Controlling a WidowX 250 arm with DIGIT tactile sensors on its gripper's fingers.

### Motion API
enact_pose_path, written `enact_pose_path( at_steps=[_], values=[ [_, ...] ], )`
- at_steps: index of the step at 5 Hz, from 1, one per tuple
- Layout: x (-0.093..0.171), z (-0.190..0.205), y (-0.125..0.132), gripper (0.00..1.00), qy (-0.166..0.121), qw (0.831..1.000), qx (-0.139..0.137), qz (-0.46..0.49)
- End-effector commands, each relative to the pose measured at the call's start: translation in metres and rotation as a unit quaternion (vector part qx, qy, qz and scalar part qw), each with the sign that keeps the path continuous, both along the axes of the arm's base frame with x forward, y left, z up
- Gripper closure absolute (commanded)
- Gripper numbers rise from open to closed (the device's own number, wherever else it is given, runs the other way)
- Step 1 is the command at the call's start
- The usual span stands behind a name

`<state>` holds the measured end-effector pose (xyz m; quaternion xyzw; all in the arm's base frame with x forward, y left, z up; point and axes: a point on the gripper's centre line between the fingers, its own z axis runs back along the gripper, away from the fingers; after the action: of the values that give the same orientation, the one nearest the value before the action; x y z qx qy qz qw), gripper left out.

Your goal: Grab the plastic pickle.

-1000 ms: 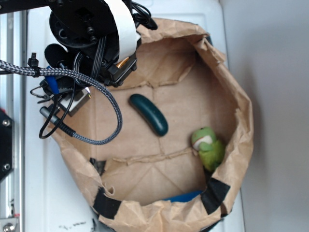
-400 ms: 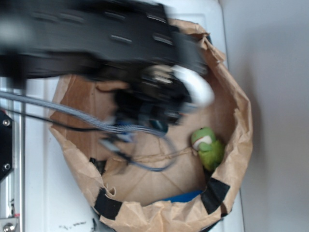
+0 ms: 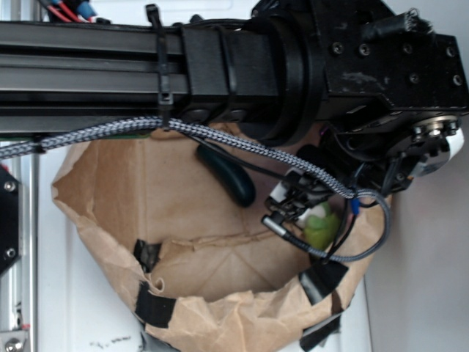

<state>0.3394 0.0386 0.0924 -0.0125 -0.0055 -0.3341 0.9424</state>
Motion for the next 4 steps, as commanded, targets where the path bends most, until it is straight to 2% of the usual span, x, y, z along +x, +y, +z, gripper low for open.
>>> enact_pose_path(
  at_steps=[1,3,4],
  values=[
    [-0.034,0.024,0.024,0.0,-0.056,0.998,0.005,-0.042],
    [-0.062,0.021,0.022,0.0,-0.045,0.997,0.005,-0.07],
    [-0.079,0.013,0.017,0.0,-0.026,0.995,0.003,-0.092]
  ],
)
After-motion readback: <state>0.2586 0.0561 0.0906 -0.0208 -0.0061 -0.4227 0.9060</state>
